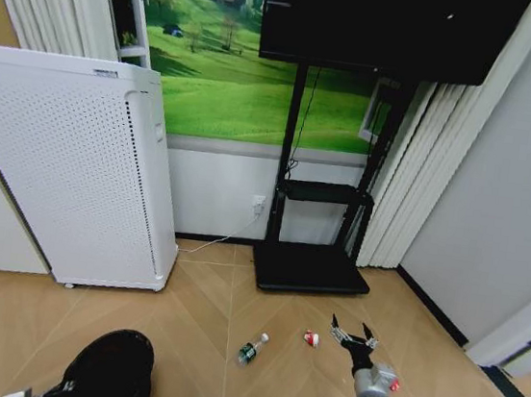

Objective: Pick up the trash bin and place the garbage on the floor into it.

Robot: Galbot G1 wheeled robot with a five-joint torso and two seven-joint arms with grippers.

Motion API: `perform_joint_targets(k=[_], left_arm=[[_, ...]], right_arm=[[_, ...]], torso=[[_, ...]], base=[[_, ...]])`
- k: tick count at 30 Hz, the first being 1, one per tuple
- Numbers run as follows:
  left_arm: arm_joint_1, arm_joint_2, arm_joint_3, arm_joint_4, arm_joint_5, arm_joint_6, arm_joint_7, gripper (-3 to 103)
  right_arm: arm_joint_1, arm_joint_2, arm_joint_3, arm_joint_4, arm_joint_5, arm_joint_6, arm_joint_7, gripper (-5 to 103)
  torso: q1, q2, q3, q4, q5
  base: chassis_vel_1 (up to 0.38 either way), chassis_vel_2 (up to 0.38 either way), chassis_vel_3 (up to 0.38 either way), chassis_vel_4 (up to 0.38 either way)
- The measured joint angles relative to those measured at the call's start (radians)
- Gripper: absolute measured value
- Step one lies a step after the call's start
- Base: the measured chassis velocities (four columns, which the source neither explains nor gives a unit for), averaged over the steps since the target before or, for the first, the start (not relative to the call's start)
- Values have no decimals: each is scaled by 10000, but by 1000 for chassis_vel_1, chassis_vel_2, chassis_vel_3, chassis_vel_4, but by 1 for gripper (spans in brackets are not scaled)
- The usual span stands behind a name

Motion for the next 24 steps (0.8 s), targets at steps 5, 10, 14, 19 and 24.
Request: perform_joint_targets(k=[5,10,14,19,24], left_arm=[[-797,-46,212,99,-32,-648,115,3],[-1480,-38,470,18,-26,-762,-106,3],[-1967,54,707,-117,-33,-834,-202,3],[-2626,293,1238,-454,18,-1189,-200,3],[-3373,543,2158,-671,303,-1332,-367,3]], right_arm=[[-104,75,-85,268,-61,-26,65,100],[-148,143,-177,578,-65,-318,138,100],[-214,196,-284,861,-41,-722,219,100],[-351,58,-790,1040,533,-1700,271,100],[-191,-196,-1382,408,1111,-2819,653,100]], torso=[[0,0,1,-1,3],[0,0,1,-4,3],[0,0,1,-1,1],[0,0,1,-1,1],[1,0,1,-2,3]], base=[[0,0,0,0],[0,0,0,0],[0,0,0,0],[0,0,0,0],[0,0,0,0]])
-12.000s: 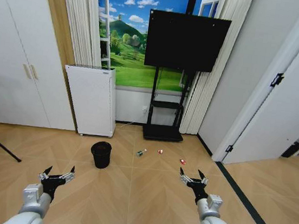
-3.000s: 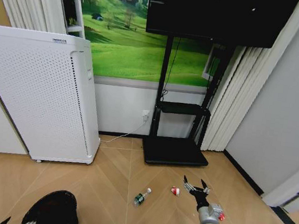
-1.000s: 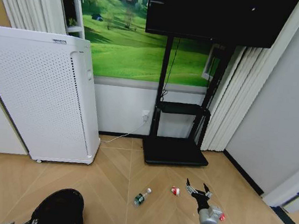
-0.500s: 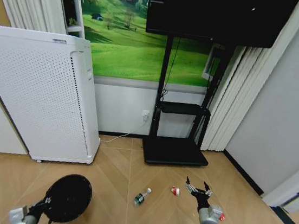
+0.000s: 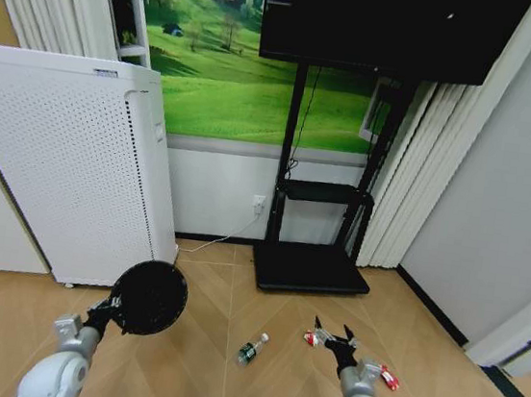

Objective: Pick up the trash bin and place the garbage on the floor into it.

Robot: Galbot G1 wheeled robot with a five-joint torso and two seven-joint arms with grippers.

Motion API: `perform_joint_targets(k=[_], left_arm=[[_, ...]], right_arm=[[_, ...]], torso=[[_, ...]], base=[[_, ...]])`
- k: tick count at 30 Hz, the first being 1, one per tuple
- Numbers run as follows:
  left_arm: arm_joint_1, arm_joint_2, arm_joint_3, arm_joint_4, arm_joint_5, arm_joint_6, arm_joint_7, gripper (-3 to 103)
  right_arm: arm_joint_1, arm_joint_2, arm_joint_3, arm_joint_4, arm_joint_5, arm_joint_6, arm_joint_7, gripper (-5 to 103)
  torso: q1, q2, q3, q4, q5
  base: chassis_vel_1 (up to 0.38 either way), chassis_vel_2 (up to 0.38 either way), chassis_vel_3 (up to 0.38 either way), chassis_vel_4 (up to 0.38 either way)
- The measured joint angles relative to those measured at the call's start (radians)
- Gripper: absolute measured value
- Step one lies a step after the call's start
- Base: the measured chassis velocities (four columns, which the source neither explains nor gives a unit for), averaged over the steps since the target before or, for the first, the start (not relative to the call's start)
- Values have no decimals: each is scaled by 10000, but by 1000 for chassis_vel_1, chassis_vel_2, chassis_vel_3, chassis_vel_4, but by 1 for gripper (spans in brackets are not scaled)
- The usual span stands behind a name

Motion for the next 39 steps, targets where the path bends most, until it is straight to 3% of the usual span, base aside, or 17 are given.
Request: perform_joint_targets(k=[2,4,6,7,12,18,29,39], left_arm=[[-123,50,161,-34,22,0,-58,3],[-523,257,622,-186,38,46,-85,3],[-854,417,987,-181,28,107,-120,3],[-854,417,987,-181,28,107,-120,3],[-1738,880,2029,83,-25,123,-204,3],[-2319,988,2678,374,-37,126,-279,3],[-2914,789,3055,792,75,89,-249,3],[-3097,820,3468,611,32,136,-294,3]], right_arm=[[38,-29,-56,-45,70,-413,50,100],[348,-49,-390,-253,395,-1530,403,100],[644,52,-666,-581,642,-1883,888,100],[644,52,-666,-581,642,-1883,888,100],[1248,421,-1145,-1454,1510,-2631,2436,100],[1700,740,-1620,-2358,1747,-2871,2793,100],[3208,1412,-2245,-3769,2123,-3246,3451,100],[3603,1459,-2712,-4362,1680,-3254,2742,100]], torso=[[0,0,1,0,1],[0,0,-1,-3,-3],[0,0,0,8,1],[0,0,0,8,1],[0,0,0,-2,-2],[1,0,0,-2,-2],[0,1,0,2,-2],[0,1,-1,0,0]], base=[[0,0,0,0],[0,0,0,0],[0,0,0,0],[0,0,0,0],[0,0,0,0],[0,0,0,0],[0,0,0,0],[0,0,0,0]])
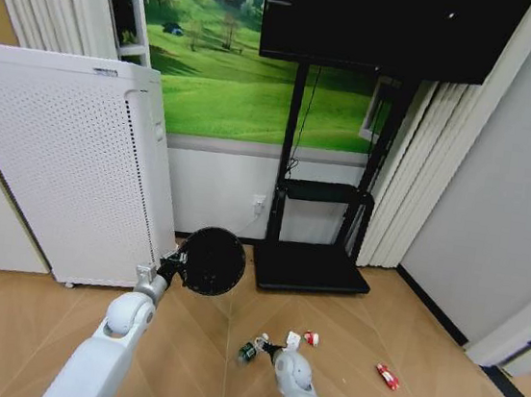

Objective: Pick up the trash bin and place the garbage on the floor into it.

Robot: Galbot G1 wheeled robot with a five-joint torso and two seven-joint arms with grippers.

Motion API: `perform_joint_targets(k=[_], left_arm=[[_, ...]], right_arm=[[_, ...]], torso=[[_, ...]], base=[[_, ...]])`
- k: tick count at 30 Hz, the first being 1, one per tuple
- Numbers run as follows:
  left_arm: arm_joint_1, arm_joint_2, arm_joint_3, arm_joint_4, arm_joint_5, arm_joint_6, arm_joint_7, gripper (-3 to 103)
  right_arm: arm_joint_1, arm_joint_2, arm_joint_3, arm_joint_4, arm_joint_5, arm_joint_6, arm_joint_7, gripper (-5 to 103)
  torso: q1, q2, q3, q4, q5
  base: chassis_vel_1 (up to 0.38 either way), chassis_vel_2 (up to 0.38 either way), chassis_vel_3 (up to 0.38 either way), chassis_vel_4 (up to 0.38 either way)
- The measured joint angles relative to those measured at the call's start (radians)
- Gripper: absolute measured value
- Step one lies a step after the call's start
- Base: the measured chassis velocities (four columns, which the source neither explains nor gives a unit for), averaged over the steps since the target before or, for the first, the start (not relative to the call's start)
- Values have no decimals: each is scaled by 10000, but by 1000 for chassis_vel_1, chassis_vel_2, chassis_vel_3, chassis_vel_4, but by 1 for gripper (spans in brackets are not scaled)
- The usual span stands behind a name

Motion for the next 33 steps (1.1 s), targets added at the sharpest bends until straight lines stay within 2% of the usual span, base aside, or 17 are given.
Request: perform_joint_targets(k=[1,2,5,8,11,13,14,21,33], left_arm=[[0,-4,36,-74,-27,40,-13,3],[0,-4,36,-74,-27,40,-13,3],[115,1,53,-247,-84,84,-31,3],[149,7,44,-268,-94,89,-29,3],[254,37,-24,-363,-117,102,-24,3],[262,38,-28,-374,-123,105,-24,3],[290,44,-33,-418,-143,122,-14,3],[354,52,-37,-534,-171,193,5,3],[600,105,-182,-704,-214,226,123,3]], right_arm=[[1,-47,-3,-43,-375,186,-395,100],[1,-47,-3,-43,-375,186,-395,100],[-193,-522,198,-90,-2187,1480,-2381,100],[-245,-616,223,-80,-2435,1707,-2612,100],[-381,-862,387,-29,-3228,2394,-3057,100],[-392,-879,413,-29,-3332,2493,-3113,100],[-439,-937,496,-24,-3679,2732,-3250,100],[-699,-1030,597,185,-4060,2901,-3288,100],[-848,-973,603,401,-4098,2646,-3247,100]], torso=[[-1,0,0,0,1],[-1,0,0,0,1],[-1,0,0,-2,-1],[-1,0,1,-2,-1],[-1,0,0,0,0],[-1,0,0,-1,1],[-2,0,-1,0,0],[-1,0,0,0,1],[-1,1,0,0,-1]], base=[[0,0,0,0],[0,0,0,0],[0,0,0,0],[0,0,0,0],[0,0,0,0],[0,0,0,0],[0,0,0,0],[0,0,0,0],[0,0,0,0]])
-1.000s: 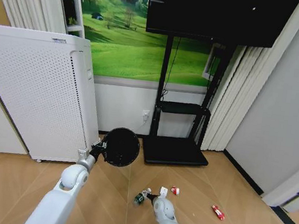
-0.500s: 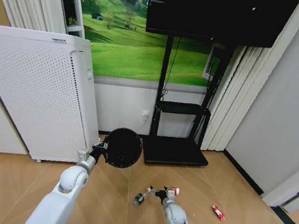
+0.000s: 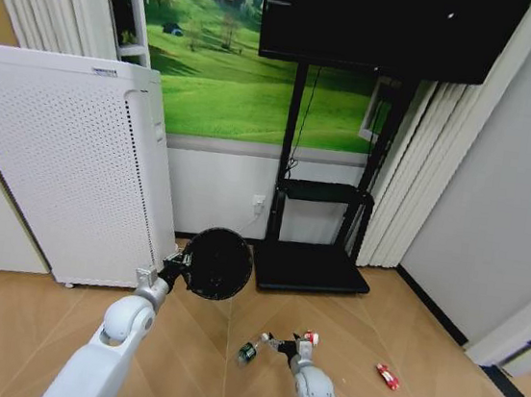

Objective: Pick up the trash bin and place the garbage on the floor into it.

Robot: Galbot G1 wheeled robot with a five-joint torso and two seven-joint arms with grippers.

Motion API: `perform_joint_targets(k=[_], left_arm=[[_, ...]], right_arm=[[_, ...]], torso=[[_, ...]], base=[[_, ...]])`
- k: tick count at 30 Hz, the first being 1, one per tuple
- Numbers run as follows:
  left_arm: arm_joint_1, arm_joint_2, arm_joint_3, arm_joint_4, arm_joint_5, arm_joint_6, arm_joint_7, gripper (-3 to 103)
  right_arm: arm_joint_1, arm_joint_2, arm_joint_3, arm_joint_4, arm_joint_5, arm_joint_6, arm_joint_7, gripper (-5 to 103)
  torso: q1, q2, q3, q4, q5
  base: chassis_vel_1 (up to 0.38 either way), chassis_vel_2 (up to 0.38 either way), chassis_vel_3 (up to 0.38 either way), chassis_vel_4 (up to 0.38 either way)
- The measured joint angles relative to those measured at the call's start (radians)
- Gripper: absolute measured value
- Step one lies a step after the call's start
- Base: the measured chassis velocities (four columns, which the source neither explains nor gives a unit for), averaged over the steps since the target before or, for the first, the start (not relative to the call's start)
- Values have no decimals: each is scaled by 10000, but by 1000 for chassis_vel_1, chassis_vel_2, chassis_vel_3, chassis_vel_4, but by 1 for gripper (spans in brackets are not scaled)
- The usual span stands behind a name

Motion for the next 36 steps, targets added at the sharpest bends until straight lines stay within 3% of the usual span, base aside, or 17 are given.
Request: perform_joint_targets(k=[16,20,22,23,26,29,36], left_arm=[[48,-79,-73,12,47,-3,23,3],[111,-105,-111,10,70,-17,22,3],[158,-113,-116,-38,83,-27,14,3],[158,-113,-116,-38,83,-27,14,3],[266,-128,-107,-160,95,-28,3,3],[345,-132,-89,-239,107,-28,-12,3],[435,-76,-80,-369,124,-15,-44,3]], right_arm=[[-59,30,-24,-15,-6,-43,46,100],[56,112,-49,-241,204,8,585,100],[222,229,-81,-364,871,-556,1492,100],[222,229,-81,-364,871,-556,1492,100],[574,457,-133,-825,1900,-1080,2985,100],[825,606,-122,-1173,2557,-1316,3614,100],[1426,919,-55,-2266,2797,-1372,3734,100]], torso=[[-1,0,0,5,0],[-1,0,-1,2,-1],[0,0,0,0,0],[0,0,0,0,0],[0,0,0,-3,1],[0,0,0,-3,0],[0,0,0,0,-1]], base=[[116,105,-105,-107],[93,84,-118,-106],[0,0,0,0],[0,0,0,0],[-40,-29,28,21],[-38,-30,26,20],[0,0,0,0]])
